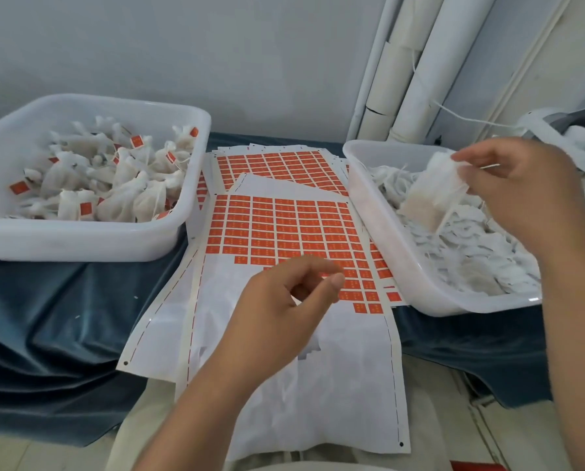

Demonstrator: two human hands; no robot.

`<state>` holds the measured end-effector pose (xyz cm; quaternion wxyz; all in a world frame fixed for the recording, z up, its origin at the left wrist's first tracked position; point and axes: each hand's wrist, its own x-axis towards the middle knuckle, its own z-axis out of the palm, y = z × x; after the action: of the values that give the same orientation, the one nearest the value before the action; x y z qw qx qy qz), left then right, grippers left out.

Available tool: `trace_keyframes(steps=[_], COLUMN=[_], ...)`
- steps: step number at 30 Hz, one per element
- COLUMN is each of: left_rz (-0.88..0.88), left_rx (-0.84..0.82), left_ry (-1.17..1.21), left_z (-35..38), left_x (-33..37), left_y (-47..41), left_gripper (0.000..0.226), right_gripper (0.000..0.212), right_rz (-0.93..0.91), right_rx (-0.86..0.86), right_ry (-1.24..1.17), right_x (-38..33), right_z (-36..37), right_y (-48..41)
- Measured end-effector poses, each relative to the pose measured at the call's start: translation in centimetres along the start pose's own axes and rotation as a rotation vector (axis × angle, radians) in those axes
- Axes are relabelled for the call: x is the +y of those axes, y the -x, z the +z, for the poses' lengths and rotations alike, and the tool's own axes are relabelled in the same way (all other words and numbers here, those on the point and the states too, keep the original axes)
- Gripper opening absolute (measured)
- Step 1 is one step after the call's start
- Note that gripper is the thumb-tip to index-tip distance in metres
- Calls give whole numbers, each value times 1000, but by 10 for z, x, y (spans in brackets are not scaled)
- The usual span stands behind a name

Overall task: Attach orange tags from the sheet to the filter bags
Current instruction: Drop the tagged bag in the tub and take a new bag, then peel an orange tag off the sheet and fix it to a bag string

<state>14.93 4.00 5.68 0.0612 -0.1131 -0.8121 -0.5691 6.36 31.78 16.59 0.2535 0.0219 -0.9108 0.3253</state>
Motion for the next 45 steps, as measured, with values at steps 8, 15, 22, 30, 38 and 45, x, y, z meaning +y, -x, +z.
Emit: trace_keyframes(steps=[8,15,22,30,38,45], left_rz=[-56,-110,-152,-141,-60,42], left_rx=[76,134,104,-50,-138,-114], left_ry=[131,188,10,36,93,98], left_z=[-1,-4,-4,-3,-7,-14], left_x=[0,-12,-21,-23,-16,-15], left_y=[1,-4,-7,-5,-4,-3], left_gripper=[77,27,15,20,35,34], right_gripper=[32,13,8,29,29,29], right_rz=[-150,-21,14,366,556,455], right_rx=[-629,-442,-616,-994,-1008,-890], right_ry=[-279,-353,-187,-437,-1250,-1477], right_x=[-59,-45,-33,-36,-26,-33], right_z=[49,85,86,89,86,86], right_y=[86,113,111,110,107,107])
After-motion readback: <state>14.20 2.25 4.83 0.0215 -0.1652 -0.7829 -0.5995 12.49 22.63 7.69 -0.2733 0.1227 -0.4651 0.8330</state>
